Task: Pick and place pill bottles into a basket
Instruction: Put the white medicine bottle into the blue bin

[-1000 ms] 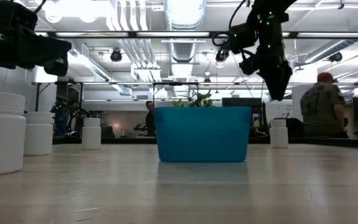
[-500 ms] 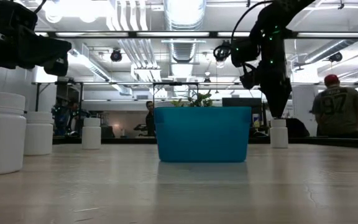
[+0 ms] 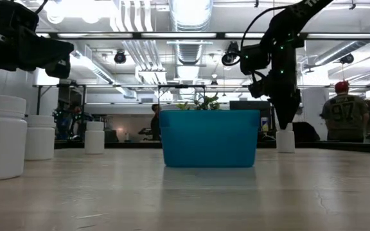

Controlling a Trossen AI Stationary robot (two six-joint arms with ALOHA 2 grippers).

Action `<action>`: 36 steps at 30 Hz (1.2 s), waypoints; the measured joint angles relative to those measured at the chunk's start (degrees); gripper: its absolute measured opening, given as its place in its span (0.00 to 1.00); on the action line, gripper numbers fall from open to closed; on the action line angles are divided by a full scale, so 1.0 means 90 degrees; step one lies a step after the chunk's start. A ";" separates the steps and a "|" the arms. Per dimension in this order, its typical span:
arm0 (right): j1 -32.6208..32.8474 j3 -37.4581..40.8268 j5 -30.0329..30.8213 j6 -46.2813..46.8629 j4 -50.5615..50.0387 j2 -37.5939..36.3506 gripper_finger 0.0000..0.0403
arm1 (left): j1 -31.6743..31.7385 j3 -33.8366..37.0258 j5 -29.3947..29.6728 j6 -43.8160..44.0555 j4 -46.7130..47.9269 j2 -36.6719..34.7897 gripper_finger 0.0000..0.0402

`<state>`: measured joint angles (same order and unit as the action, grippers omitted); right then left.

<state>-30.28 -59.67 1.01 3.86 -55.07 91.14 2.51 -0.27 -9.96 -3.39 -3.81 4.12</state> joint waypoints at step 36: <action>0.0002 0.0273 0.0008 -0.0163 0.0270 0.0001 0.58 | 0.0000 0.0000 0.0000 0.0001 0.0000 0.0000 0.00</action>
<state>-30.27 -57.21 1.07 2.39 -52.64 91.15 2.50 -0.27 -9.96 -3.38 -3.81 4.12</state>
